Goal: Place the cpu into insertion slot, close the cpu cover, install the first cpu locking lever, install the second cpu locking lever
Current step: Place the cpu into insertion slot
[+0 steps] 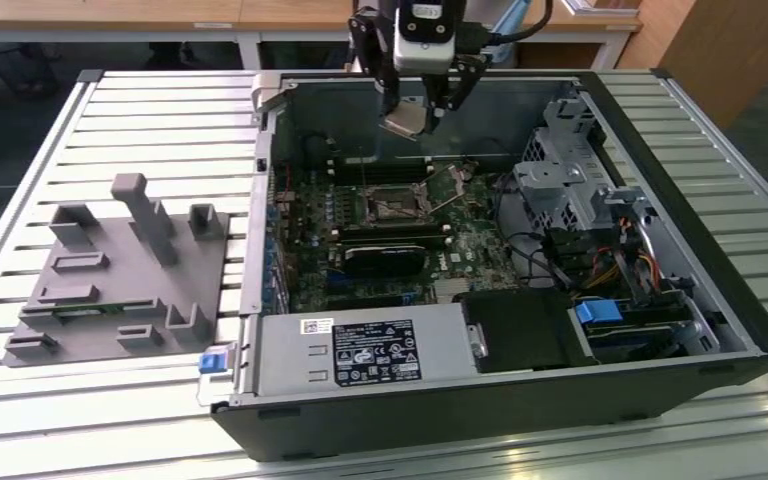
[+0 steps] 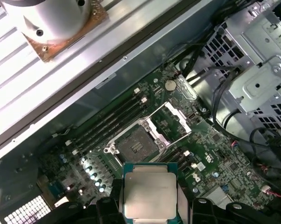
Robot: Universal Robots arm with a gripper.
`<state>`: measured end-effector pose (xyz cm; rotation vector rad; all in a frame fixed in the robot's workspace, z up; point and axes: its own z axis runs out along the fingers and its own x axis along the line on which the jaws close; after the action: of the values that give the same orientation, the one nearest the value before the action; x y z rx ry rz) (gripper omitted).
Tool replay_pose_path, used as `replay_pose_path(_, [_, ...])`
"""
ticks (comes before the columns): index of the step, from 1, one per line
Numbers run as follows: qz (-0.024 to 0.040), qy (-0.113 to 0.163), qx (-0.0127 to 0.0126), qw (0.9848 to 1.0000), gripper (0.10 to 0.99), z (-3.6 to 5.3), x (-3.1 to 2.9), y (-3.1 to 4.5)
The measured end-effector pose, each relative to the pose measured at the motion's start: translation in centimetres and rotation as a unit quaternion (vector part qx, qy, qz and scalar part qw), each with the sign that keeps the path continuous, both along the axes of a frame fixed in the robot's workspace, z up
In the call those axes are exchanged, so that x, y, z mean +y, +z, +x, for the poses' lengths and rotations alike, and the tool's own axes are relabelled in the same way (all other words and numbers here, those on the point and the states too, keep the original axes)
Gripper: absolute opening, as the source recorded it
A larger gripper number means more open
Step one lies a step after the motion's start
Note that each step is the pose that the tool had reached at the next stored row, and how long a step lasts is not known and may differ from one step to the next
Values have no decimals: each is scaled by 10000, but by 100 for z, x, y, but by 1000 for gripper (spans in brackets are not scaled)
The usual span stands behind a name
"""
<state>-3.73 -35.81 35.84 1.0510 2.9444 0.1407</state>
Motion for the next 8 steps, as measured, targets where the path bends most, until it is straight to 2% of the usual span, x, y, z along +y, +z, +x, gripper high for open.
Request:
replay_pose_path(6, [-1, -418, 1, 9991, 541, 0, 0, -12])
replay_pose_path(8, [-3, -485, 14, 9988, 541, 0, 0, -18])
